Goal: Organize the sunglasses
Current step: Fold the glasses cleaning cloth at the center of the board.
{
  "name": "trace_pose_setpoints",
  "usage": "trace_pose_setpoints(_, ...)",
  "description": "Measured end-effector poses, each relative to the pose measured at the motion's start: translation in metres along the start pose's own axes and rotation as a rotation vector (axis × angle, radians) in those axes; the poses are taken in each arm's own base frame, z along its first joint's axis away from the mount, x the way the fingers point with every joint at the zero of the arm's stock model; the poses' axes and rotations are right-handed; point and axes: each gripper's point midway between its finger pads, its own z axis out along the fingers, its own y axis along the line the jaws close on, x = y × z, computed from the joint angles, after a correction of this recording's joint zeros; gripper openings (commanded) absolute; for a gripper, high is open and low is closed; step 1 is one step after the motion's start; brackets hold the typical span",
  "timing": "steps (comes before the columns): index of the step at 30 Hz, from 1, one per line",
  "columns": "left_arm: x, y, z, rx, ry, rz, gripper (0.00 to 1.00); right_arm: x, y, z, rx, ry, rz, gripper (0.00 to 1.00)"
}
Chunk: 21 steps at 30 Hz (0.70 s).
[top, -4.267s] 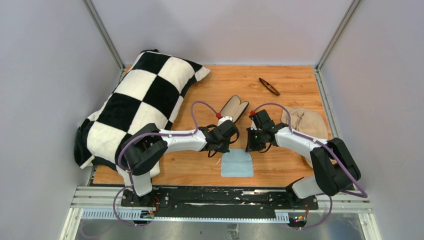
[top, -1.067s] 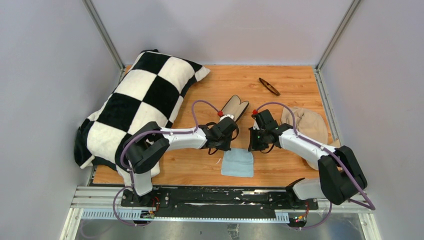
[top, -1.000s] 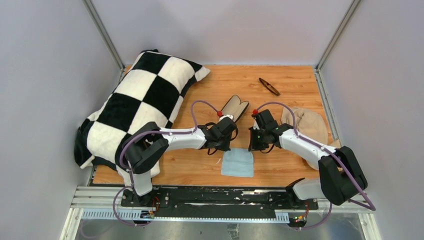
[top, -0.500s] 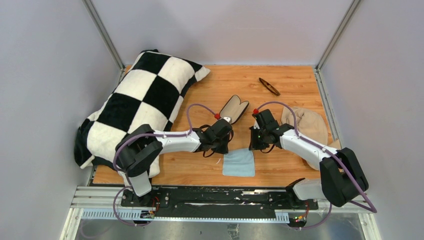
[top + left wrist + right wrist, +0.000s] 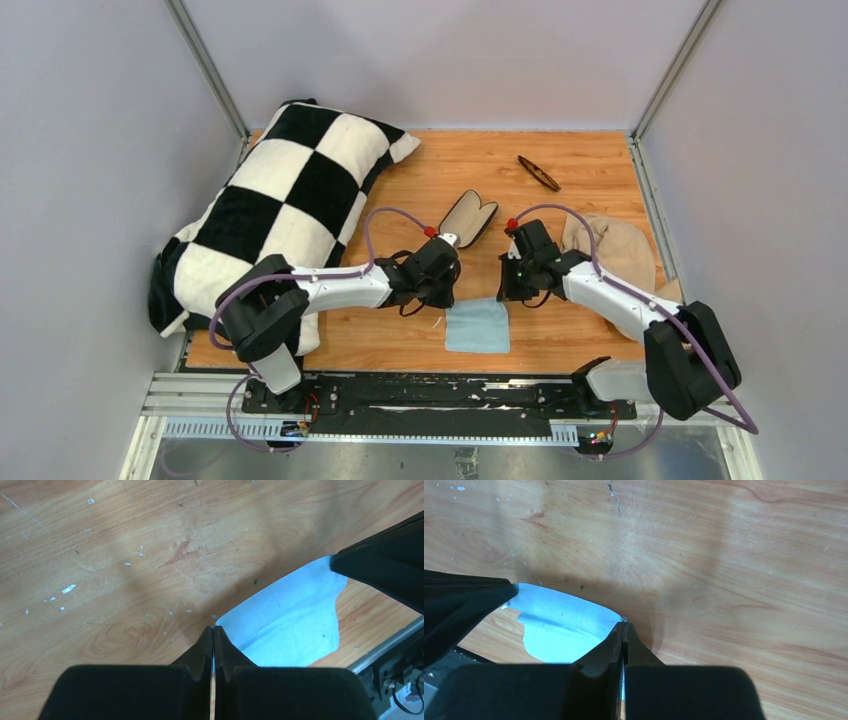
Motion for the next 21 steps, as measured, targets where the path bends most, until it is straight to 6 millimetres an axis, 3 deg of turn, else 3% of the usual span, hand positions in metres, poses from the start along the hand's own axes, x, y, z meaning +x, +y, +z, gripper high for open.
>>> trace_pose_setpoints(9, -0.006, -0.012, -0.018, 0.054, -0.03, 0.005, 0.0, 0.009, 0.0, -0.007, -0.018, -0.009, -0.004, 0.0)
trace_pose_setpoints(21, 0.024, -0.019, -0.019, 0.084, 0.044, 0.034, 0.0, 0.024, 0.003, -0.02, -0.056, 0.0, -0.029, 0.0)
